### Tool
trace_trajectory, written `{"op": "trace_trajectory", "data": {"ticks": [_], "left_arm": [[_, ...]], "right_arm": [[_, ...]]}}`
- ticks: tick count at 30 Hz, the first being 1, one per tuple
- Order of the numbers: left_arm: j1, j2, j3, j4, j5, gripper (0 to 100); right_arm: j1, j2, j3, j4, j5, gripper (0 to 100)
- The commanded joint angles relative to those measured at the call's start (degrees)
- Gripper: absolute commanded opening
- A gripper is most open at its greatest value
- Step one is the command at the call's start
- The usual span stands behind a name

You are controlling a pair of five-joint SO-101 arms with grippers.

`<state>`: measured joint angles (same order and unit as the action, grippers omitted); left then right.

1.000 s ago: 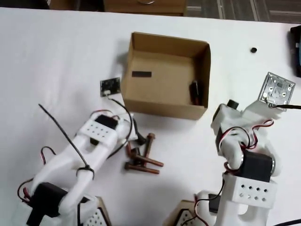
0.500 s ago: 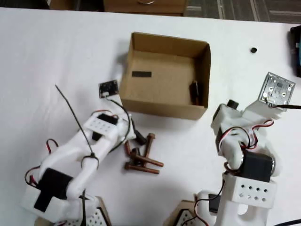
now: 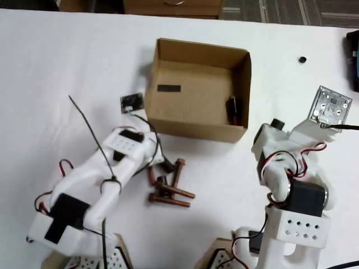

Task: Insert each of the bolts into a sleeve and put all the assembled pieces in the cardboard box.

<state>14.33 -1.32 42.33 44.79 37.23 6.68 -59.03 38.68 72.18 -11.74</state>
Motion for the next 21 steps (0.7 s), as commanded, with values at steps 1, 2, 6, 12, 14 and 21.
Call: {"op": "trace_trajectory", "data": {"ticks": [1, 2, 6, 12, 14, 21], "left_arm": [[-1.05, -3.25, -6.81, 6.68, -0.53, 2], [-1.05, -4.57, -9.01, 9.49, -0.53, 2], [-0.62, -11.16, -17.54, 21.54, -0.62, 2], [-0.79, -23.12, -27.65, 34.81, -4.4, 2], [-0.7, -27.96, -31.16, 38.77, -5.71, 2], [-0.62, -41.85, -40.92, 46.59, -8.35, 2]], "right_arm": [[0.13, -1.54, -1.05, -0.4, 0.44, 1.9], [0.13, -1.54, -1.49, -0.31, 0.44, 1.9], [0.13, -1.54, -4.4, -0.04, 0.44, 1.9], [-4.35, -1.8, -5.8, 0.66, 2.73, 1.9], [-8.31, -3.56, -5.8, 0.92, 6.68, 1.9], [-21.41, -19.56, -5.63, 0.66, 10.11, 1.9]]}}
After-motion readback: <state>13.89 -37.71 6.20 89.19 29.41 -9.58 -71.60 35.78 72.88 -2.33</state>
